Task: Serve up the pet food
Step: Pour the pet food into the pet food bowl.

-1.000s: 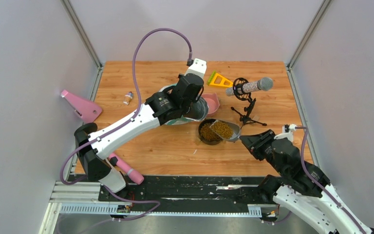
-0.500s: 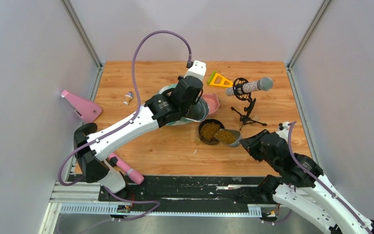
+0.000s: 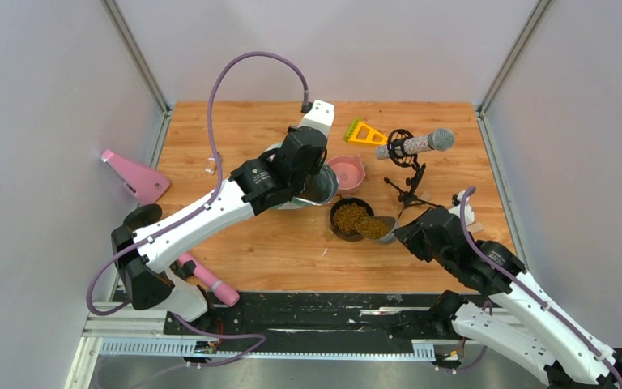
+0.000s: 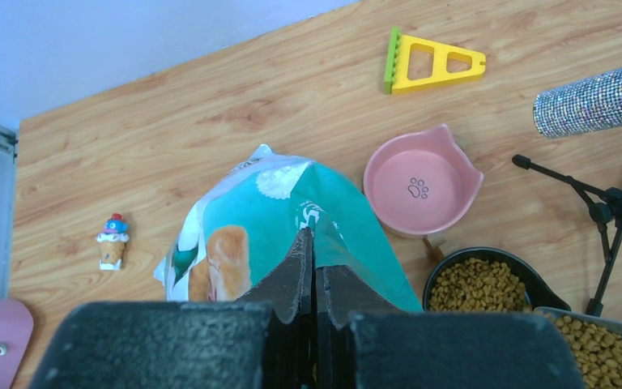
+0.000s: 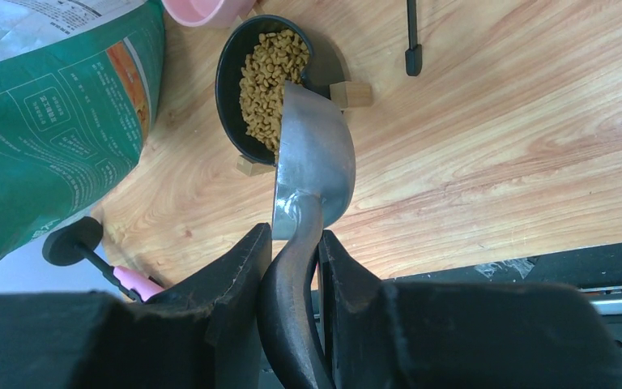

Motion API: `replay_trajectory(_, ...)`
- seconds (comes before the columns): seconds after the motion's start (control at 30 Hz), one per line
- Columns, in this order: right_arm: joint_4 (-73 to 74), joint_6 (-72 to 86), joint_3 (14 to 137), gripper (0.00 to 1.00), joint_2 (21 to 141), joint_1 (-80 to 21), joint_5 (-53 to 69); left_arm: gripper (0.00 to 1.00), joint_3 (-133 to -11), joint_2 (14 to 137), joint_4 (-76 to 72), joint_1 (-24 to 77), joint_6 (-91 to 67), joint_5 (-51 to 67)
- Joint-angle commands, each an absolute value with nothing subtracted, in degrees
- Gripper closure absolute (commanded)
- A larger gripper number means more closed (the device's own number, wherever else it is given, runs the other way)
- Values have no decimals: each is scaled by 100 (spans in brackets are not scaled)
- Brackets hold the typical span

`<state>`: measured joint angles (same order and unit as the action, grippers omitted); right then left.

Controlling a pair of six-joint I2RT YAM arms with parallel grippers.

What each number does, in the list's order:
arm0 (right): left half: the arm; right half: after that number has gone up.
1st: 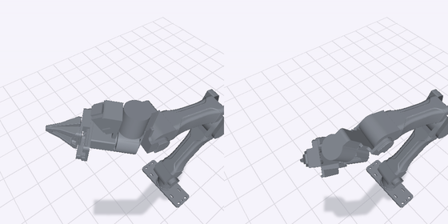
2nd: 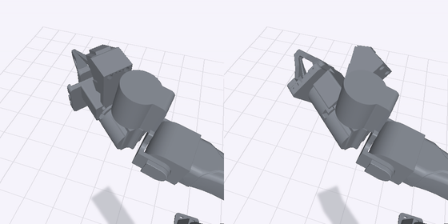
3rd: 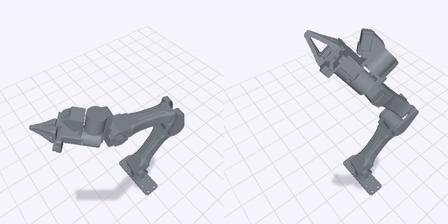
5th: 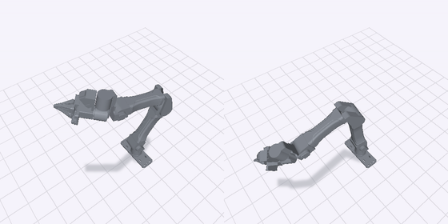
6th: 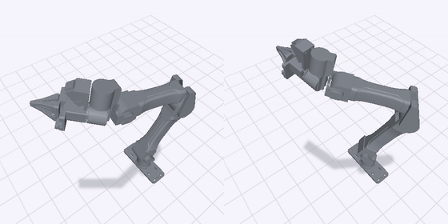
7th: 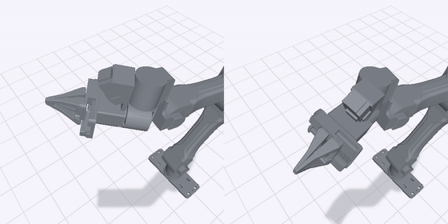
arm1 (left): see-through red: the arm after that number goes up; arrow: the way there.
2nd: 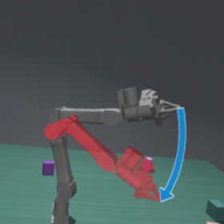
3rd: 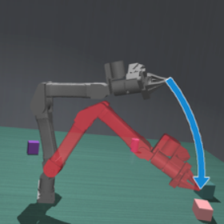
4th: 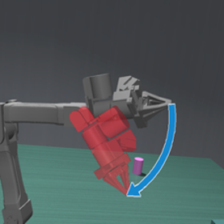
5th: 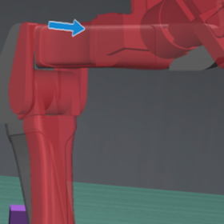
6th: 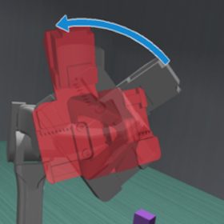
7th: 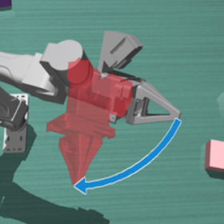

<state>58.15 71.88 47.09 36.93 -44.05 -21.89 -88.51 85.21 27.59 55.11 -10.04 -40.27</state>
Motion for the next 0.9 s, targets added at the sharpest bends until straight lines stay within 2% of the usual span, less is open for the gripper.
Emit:
replay_trajectory(0.0, 5764, 6930, 5120, 100, 3814, -4386, -2180, 100, -8933, 8069, 2024, 5517, -1011, -4202)
replay_trajectory(0.87, 5923, 5896, 6006, 100, 4766, -4386, -2165, 100, -8943, 8132, 2006, 5509, -949, -4223)
